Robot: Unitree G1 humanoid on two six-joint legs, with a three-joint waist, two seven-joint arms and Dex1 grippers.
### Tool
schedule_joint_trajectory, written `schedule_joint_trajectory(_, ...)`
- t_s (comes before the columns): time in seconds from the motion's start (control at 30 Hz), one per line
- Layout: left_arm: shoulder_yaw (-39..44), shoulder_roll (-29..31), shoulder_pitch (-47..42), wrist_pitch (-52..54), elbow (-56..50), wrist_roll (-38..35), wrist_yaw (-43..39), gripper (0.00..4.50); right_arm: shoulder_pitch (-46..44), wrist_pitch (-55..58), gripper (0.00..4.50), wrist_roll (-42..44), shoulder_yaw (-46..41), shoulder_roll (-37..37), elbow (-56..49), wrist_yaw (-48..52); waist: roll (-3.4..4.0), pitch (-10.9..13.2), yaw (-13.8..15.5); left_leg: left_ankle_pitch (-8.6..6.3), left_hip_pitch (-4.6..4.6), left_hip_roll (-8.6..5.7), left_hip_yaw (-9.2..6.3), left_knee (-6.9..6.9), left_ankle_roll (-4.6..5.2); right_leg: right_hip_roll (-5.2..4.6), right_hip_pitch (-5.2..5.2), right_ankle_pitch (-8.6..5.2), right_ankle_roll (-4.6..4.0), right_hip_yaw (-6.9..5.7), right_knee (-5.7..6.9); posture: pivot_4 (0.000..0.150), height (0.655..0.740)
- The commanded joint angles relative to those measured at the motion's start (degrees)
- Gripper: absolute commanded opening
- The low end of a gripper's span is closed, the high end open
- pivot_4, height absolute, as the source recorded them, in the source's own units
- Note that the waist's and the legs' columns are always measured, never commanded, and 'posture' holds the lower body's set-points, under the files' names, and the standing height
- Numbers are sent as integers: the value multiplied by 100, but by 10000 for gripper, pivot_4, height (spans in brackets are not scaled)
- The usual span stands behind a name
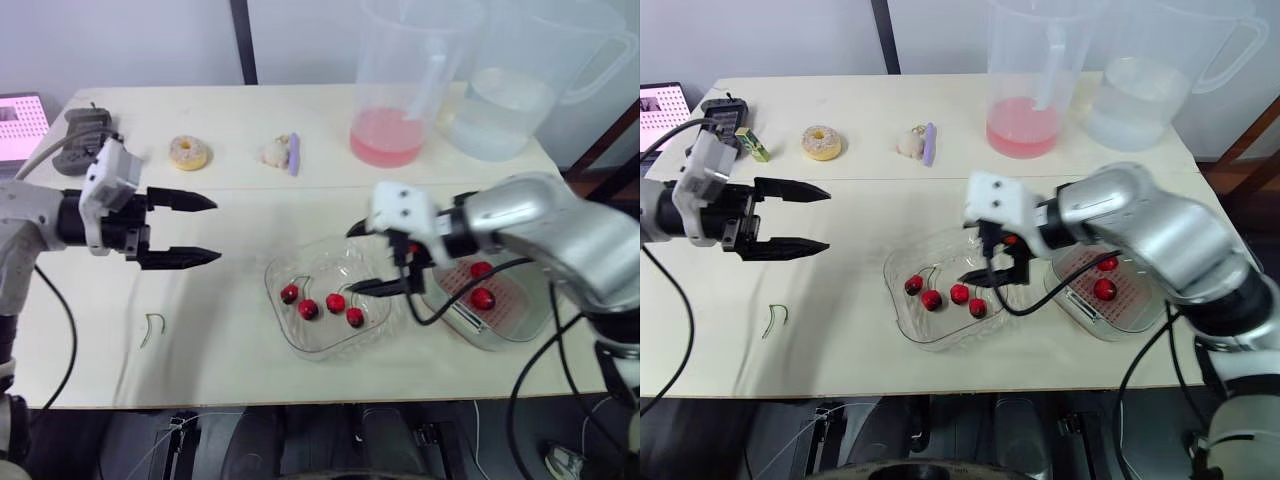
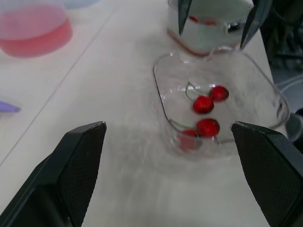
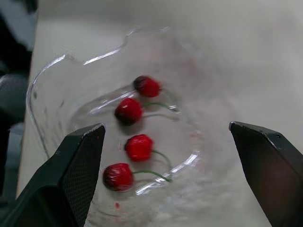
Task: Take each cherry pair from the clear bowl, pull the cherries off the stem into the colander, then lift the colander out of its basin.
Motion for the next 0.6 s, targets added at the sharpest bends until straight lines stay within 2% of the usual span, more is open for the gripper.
schedule_joint_trajectory(0.03, 279, 130, 123, -29, -258, -52, -9, 44140, -150, 260, 45000, -305, 531, 428, -54, -216, 0, 0, 3, 0, -2, 0, 0, 1, 0, 0, -1, 0, 0, 0, 2, 1500, 7400)
schedule_joint_trajectory(0.27, 605, 276, 555, 229, -634, -233, 42, 44140, -312, 623, 45000, -657, 999, 1301, 568, -563, -3, -1, 8, 0, -10, -2, -4, 11, 0, -1, -5, 1, 1, 0, 8, 1500, 7400)
schedule_joint_trajectory(0.6, 792, 394, 930, 364, -898, -278, 151, 44140, -165, 823, 45000, -926, 1488, 1636, 711, -719, -3, -2, 12, 0, -10, -2, -8, 9, 0, 1, -8, 0, 2, -3, 16, 1500, 7400)
